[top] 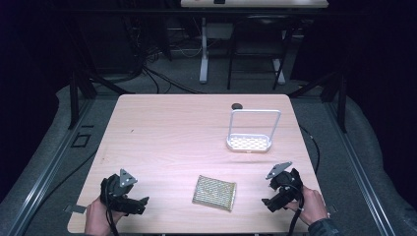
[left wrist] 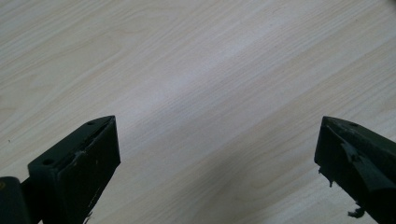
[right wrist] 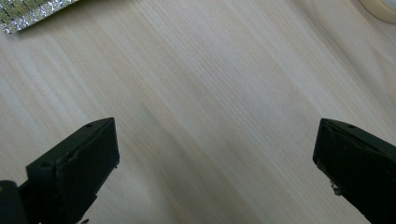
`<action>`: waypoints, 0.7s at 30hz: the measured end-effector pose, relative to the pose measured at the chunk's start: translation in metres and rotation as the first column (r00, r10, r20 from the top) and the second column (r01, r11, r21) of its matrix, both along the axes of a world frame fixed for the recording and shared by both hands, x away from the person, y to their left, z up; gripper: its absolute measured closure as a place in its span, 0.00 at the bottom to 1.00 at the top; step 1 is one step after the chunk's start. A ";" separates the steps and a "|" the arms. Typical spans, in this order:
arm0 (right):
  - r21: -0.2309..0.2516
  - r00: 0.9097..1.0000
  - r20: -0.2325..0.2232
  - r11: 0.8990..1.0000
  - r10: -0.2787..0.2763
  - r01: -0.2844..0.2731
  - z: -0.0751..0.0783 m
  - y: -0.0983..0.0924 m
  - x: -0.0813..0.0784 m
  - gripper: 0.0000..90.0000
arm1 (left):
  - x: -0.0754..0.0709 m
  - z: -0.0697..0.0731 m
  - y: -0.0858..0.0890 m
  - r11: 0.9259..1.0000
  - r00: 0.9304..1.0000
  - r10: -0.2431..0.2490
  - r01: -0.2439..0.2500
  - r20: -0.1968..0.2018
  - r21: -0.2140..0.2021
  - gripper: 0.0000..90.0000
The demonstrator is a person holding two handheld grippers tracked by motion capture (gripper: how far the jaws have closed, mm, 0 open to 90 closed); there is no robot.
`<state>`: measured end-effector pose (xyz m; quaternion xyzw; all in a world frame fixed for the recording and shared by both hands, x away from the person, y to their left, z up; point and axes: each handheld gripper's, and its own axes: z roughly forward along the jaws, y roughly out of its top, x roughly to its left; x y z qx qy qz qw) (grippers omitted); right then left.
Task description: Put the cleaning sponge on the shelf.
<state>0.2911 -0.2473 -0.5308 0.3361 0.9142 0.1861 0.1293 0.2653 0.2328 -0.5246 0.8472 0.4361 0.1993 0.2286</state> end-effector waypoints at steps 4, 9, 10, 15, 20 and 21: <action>0.004 0.999 -0.002 0.999 0.035 -0.035 -0.001 0.007 -0.001 0.00 | 0.001 -0.001 0.000 1.000 1.000 -0.001 0.001 -0.006 -0.008 0.00; 0.008 0.998 -0.007 0.998 0.057 -0.057 -0.002 0.014 0.001 0.00 | 0.001 -0.002 0.000 1.000 1.000 -0.003 0.003 -0.009 -0.010 0.00; 0.012 0.998 -0.010 0.998 0.063 -0.062 -0.001 0.018 0.002 0.00 | 0.000 -0.002 0.001 1.000 1.000 0.000 0.000 -0.013 -0.003 0.00; 0.001 0.995 -0.014 0.995 0.097 -0.097 -0.002 0.032 0.002 0.00 | 0.001 -0.001 0.000 1.000 1.000 -0.008 0.008 -0.007 0.002 0.00; 0.008 0.991 -0.011 0.991 0.133 -0.133 -0.001 0.044 0.002 0.00 | 0.003 -0.002 -0.001 1.000 1.000 -0.013 0.013 -0.021 0.007 0.00; 0.015 0.991 -0.010 0.991 0.135 -0.135 -0.001 0.046 0.002 0.00 | 0.003 -0.003 -0.001 1.000 1.000 -0.013 0.013 -0.023 0.003 0.00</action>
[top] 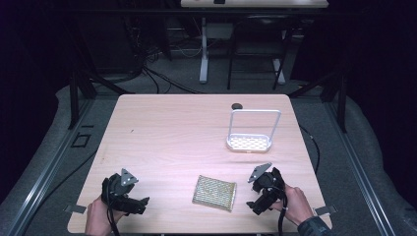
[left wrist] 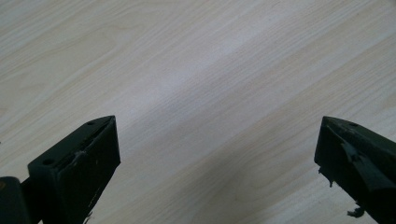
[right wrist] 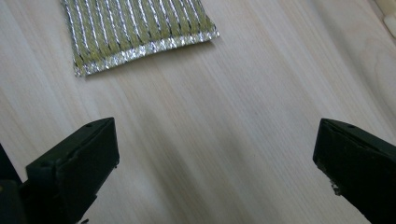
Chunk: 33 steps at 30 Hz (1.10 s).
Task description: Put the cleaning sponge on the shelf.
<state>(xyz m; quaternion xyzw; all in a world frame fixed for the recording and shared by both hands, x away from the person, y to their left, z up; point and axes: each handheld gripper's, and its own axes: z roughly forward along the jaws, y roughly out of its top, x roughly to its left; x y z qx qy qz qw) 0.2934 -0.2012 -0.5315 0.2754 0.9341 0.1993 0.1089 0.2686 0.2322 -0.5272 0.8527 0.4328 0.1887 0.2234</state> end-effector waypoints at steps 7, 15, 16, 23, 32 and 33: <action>0.019 0.999 -0.006 0.999 0.050 -0.050 0.002 0.018 0.004 0.00 | 0.001 0.001 -0.001 1.000 1.000 -0.001 0.001 0.007 -0.009 0.00; 0.021 0.991 -0.016 0.991 0.130 -0.130 -0.002 0.048 0.006 0.00 | 0.002 0.000 -0.002 1.000 1.000 -0.006 0.006 0.004 -0.013 0.00; 0.024 0.990 -0.022 0.990 0.142 -0.142 -0.003 0.051 0.008 0.00 | 0.002 0.000 -0.002 1.000 1.000 -0.005 0.005 0.010 -0.013 0.00; 0.025 0.982 -0.047 0.983 0.182 -0.181 -0.011 0.071 0.017 0.00 | 0.002 0.001 -0.002 1.000 1.000 -0.011 0.011 0.009 -0.014 0.00; 0.003 0.966 -0.074 0.968 0.249 -0.250 -0.018 0.085 0.021 0.00 | 0.003 0.000 -0.004 1.000 1.000 -0.014 0.014 0.002 -0.019 0.00; -0.008 0.964 -0.073 0.967 0.254 -0.256 -0.018 0.086 0.021 0.00 | 0.003 0.000 -0.004 1.000 1.000 -0.016 0.016 0.000 -0.020 0.00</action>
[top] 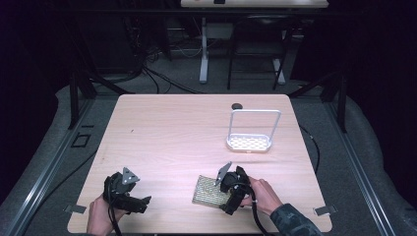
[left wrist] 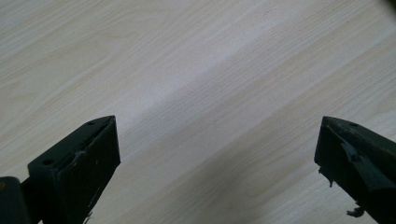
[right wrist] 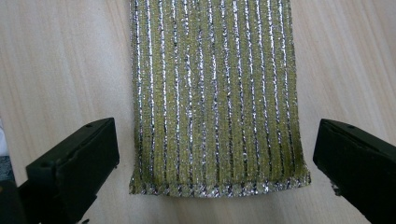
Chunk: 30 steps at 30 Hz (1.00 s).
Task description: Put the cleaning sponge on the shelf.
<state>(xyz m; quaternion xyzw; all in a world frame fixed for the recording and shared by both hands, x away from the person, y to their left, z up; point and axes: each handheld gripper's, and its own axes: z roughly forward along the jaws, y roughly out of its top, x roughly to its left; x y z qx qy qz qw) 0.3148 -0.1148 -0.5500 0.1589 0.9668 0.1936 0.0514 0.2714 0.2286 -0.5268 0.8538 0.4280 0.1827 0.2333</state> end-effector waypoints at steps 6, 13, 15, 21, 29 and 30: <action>-0.039 1.000 -0.015 0.999 0.026 -0.026 -0.004 0.003 0.005 0.00 | 0.001 0.000 0.000 1.000 1.000 -0.006 0.006 -0.003 0.006 0.00; -0.072 0.999 -0.027 0.997 0.036 -0.038 -0.009 0.009 0.004 0.02 | 0.001 0.000 -0.001 1.000 1.000 -0.010 0.010 -0.002 0.007 0.00; -0.071 0.999 -0.026 0.997 0.030 -0.032 -0.009 0.008 0.004 0.06 | 0.001 0.000 -0.001 1.000 1.000 -0.009 0.010 -0.003 0.008 0.00; -0.082 0.999 -0.028 0.996 0.020 -0.022 -0.009 0.008 0.004 0.09 | 0.001 -0.001 -0.001 1.000 1.000 -0.009 0.009 -0.005 0.009 0.00; -0.075 0.999 -0.033 0.997 0.014 -0.016 -0.008 0.008 0.004 0.16 | 0.001 0.000 -0.001 1.000 1.000 -0.004 0.004 0.003 0.009 0.00; -0.070 0.999 -0.031 0.997 0.013 -0.015 -0.007 0.008 0.002 0.21 | 0.000 0.000 -0.001 1.000 1.000 -0.009 0.009 0.008 0.002 0.00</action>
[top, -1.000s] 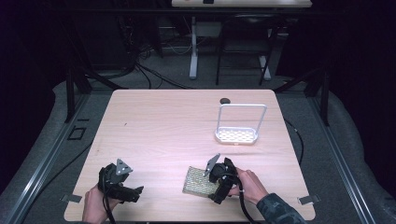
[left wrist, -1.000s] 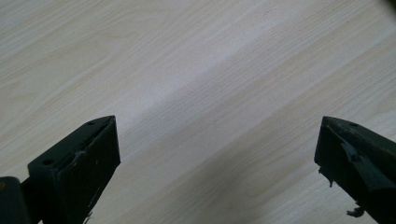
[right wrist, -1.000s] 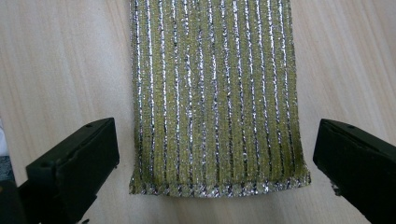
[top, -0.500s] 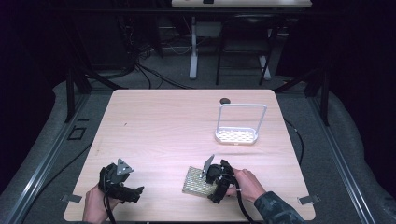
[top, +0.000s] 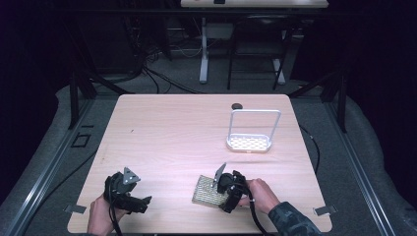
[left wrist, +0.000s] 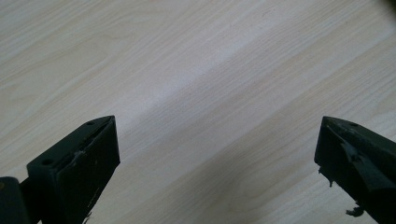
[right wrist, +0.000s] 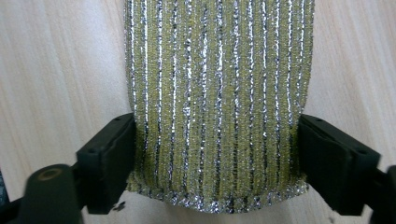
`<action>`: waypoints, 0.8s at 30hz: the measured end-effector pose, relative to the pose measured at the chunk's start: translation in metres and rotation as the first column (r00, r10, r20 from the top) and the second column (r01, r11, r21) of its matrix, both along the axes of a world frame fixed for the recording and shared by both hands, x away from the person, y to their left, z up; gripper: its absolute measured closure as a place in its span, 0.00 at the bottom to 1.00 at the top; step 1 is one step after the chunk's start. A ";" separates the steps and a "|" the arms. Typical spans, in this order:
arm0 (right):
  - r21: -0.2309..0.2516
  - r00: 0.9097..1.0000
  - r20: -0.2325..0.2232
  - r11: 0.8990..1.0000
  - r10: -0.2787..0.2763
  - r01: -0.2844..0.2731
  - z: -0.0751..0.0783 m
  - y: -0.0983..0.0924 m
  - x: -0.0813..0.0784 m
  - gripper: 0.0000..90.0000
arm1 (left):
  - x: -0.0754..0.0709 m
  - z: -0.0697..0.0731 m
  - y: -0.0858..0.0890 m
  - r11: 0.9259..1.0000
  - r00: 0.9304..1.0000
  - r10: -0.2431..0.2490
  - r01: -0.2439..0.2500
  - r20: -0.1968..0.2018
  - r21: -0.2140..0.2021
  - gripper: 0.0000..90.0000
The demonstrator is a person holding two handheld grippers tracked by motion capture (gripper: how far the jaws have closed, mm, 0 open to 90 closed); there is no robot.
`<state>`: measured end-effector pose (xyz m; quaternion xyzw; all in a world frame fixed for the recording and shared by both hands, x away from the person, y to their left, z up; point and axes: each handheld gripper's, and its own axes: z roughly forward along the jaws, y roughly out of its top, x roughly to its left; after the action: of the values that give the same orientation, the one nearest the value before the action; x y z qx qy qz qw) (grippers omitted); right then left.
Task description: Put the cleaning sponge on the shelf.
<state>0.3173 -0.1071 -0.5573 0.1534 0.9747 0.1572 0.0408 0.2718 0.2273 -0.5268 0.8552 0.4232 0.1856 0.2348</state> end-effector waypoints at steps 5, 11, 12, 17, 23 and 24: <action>0.014 1.000 0.010 1.000 -0.009 0.009 0.002 -0.001 -0.001 0.31 | 0.000 -0.001 -0.001 1.000 1.000 -0.002 0.002 0.000 0.009 0.00; 0.038 0.999 0.020 0.999 -0.037 0.036 0.007 -0.005 -0.002 0.36 | 0.000 0.000 -0.002 1.000 1.000 -0.003 0.003 -0.003 0.012 0.00; 0.049 0.999 0.025 0.998 -0.043 0.041 0.009 -0.006 -0.002 0.37 | 0.000 -0.001 -0.002 1.000 1.000 0.000 0.000 0.001 0.009 0.00; 0.080 0.997 0.028 0.994 -0.071 0.069 0.016 -0.011 -0.004 0.37 | 0.001 0.000 -0.001 1.000 1.000 0.002 -0.002 0.006 0.001 0.00; 0.084 0.994 0.038 0.991 -0.106 0.103 0.022 -0.018 -0.003 0.37 | 0.001 0.000 -0.001 1.000 1.000 0.003 -0.003 0.005 0.003 0.00; 0.084 0.994 0.038 0.991 -0.106 0.103 0.022 -0.018 -0.003 0.37 | 0.001 0.000 -0.001 1.000 1.000 0.003 -0.004 0.010 0.006 0.00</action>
<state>0.3147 -0.1254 -0.5355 0.2023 0.9570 0.1978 0.0630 0.2723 0.2267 -0.5270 0.8543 0.4229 0.1915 0.2338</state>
